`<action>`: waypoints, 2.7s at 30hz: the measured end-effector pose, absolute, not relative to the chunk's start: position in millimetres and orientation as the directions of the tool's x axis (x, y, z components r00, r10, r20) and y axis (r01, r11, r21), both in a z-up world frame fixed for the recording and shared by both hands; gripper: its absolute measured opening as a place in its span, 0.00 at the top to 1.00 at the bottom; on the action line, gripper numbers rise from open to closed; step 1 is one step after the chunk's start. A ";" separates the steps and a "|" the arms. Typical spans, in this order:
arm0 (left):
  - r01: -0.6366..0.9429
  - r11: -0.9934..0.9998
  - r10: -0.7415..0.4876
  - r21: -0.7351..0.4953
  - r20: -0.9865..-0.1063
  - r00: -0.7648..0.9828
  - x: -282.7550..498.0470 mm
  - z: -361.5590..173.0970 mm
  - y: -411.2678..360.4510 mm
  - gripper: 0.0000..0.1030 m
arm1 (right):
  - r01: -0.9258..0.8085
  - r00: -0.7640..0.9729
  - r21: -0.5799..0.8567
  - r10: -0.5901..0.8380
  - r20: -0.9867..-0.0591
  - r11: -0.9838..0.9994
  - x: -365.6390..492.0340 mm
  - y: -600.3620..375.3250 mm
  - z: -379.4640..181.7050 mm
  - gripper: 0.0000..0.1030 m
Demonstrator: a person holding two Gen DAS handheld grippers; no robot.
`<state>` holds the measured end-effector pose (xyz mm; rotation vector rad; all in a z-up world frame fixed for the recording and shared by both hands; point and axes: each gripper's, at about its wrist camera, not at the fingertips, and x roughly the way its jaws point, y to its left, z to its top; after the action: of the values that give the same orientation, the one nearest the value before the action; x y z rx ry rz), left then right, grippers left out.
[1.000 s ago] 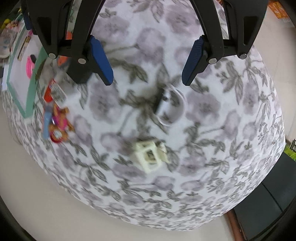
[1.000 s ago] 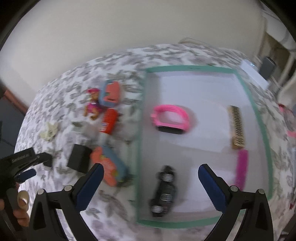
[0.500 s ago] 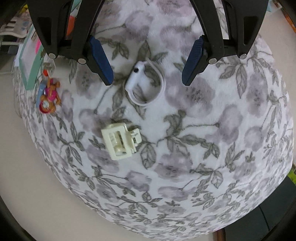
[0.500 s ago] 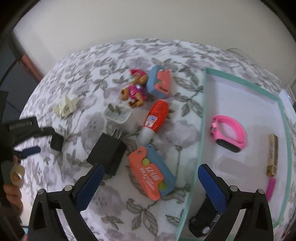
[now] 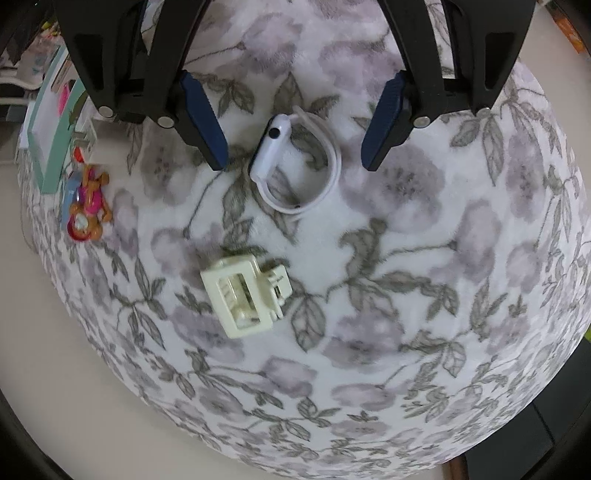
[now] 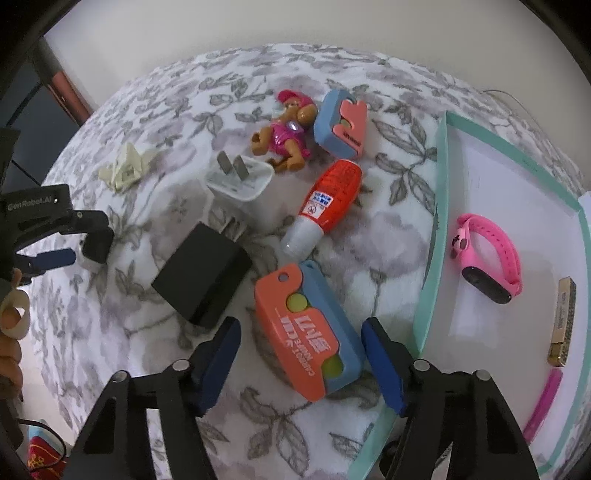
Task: Organize rigid objects
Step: 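Grasp the orange-blue tape cutter with the right tool while the left tool grasps the white watch, then lift the tape cutter and white watch and carry both toward the tray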
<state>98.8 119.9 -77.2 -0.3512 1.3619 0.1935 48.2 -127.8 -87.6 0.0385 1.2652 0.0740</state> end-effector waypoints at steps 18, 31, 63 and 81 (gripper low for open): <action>-0.306 0.947 -0.035 -0.101 -0.976 0.213 98.8 -93.3 112.9 0.51 | -0.020 0.304 0.009 0.015 -0.952 1.000 45.0 -119.3 -92.8 0.49; -0.334 0.938 -0.010 -0.097 -0.968 0.252 100.0 -103.6 131.4 0.41 | -0.030 0.312 0.015 0.024 -0.950 0.999 43.7 -120.0 -92.1 0.47; -0.202 0.977 0.101 0.068 -0.982 0.161 99.7 -94.2 80.7 0.52 | 0.032 0.285 0.012 0.002 -0.959 0.999 36.2 -120.7 -90.8 0.52; -0.157 0.987 0.015 -0.023 -0.971 0.239 85.8 -37.0 43.6 0.52 | 0.172 0.266 0.191 0.141 -0.954 0.966 15.7 -154.3 -80.5 0.54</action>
<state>85.8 43.6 -37.0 -0.1245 1.3249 0.1179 15.7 -154.3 -80.5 0.2789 1.3062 -0.0218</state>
